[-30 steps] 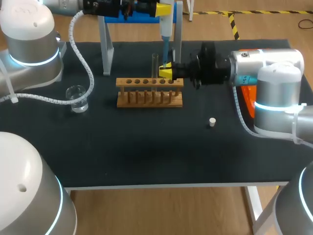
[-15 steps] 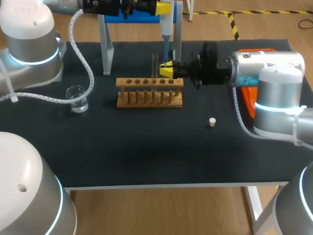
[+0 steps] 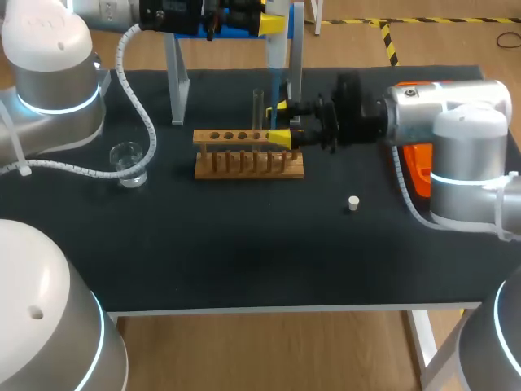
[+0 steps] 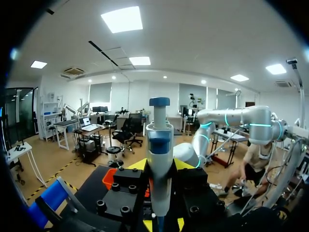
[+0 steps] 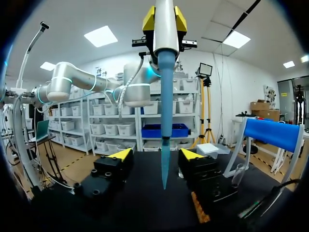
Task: Invert the test tube, pick up the pipette, mount the tip to pipette, aspirate from beaker and dispense into the tube, eject the tip, return the pipette, and cap with the stopper.
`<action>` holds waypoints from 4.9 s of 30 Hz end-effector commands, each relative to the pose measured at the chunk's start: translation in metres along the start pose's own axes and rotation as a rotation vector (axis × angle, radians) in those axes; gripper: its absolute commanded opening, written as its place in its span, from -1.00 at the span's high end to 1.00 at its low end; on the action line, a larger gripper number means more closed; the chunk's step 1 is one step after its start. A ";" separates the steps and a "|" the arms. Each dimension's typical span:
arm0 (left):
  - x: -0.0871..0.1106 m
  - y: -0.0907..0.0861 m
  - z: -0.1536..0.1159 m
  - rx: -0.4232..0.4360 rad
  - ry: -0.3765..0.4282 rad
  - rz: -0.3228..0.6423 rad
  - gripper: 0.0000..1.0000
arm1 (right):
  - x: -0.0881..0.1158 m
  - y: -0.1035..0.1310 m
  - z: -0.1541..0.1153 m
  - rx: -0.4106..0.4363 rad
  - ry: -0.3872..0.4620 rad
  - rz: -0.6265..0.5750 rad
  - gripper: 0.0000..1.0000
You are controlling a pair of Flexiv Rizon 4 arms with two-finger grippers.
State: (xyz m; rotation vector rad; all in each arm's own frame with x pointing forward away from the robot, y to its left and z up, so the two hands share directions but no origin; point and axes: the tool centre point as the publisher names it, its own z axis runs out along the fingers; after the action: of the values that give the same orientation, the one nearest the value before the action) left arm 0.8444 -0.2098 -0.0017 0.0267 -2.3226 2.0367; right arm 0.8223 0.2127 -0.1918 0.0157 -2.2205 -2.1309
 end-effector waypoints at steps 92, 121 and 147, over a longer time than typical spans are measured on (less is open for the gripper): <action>-0.049 0.092 -0.254 0.005 -0.506 -0.003 1.00 | 0.075 -0.028 -0.092 0.176 0.080 -0.065 -1.00; -0.059 0.098 -0.267 0.007 -0.526 0.023 1.00 | 0.075 -0.028 -0.092 0.176 0.080 -0.065 -1.00; -0.059 0.098 -0.267 0.007 -0.526 0.023 1.00 | 0.074 -0.028 -0.078 0.208 0.051 -0.062 -1.00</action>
State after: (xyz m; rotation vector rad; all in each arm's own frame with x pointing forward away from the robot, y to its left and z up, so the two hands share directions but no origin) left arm 0.9064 0.0668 -0.0663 0.6087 -2.5979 2.2595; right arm 0.7538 0.1188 -0.2166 0.1677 -2.4047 -1.9081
